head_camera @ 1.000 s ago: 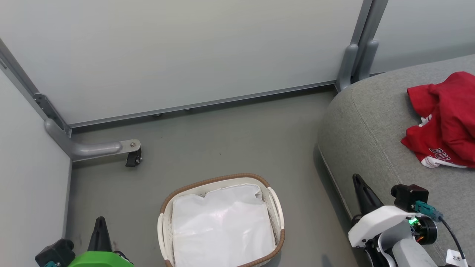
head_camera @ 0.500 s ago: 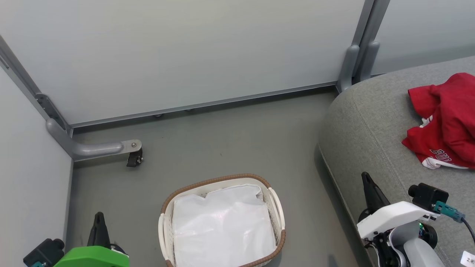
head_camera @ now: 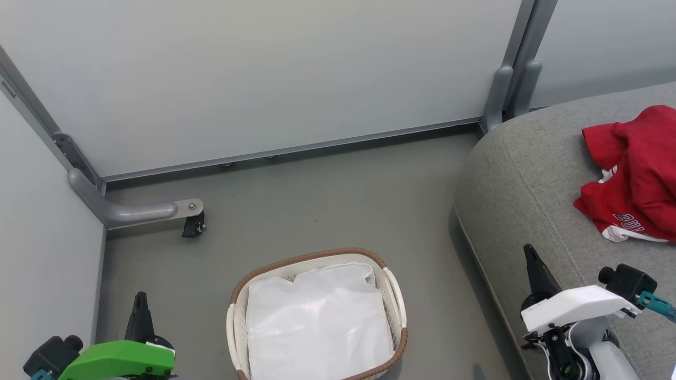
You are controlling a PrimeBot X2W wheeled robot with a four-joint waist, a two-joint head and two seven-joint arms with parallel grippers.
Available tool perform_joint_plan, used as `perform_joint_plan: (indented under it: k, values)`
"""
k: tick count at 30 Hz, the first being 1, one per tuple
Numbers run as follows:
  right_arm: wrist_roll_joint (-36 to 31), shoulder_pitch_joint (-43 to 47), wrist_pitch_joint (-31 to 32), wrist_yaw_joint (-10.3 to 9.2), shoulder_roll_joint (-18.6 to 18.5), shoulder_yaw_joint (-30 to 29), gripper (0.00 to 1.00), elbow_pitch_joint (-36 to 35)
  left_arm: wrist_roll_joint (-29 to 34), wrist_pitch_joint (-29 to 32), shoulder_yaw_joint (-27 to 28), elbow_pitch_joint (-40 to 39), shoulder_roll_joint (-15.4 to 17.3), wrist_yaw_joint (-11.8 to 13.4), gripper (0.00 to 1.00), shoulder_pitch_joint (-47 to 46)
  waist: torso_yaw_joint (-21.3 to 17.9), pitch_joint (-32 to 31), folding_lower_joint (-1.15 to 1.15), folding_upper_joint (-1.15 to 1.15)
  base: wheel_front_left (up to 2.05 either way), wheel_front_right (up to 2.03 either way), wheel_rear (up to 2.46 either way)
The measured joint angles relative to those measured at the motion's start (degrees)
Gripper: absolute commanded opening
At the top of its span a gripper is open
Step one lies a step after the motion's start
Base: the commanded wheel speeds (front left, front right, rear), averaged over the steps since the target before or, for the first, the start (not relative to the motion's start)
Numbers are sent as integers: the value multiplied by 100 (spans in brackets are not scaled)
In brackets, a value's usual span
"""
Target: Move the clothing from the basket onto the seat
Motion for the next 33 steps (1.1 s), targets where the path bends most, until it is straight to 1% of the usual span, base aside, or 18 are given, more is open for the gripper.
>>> perform_joint_plan:
  k: [13,33]
  values:
    - [935,39,232,0,-7,-121,0,-162,-854,238,18,-145,9,-8,0,-71,22,-14,0,0,0,0,0]
    - [2162,118,539,-1,-13,-287,0,-381,-1948,542,41,-334,16,-49,0,-174,55,-36,0,0,0,0,0]
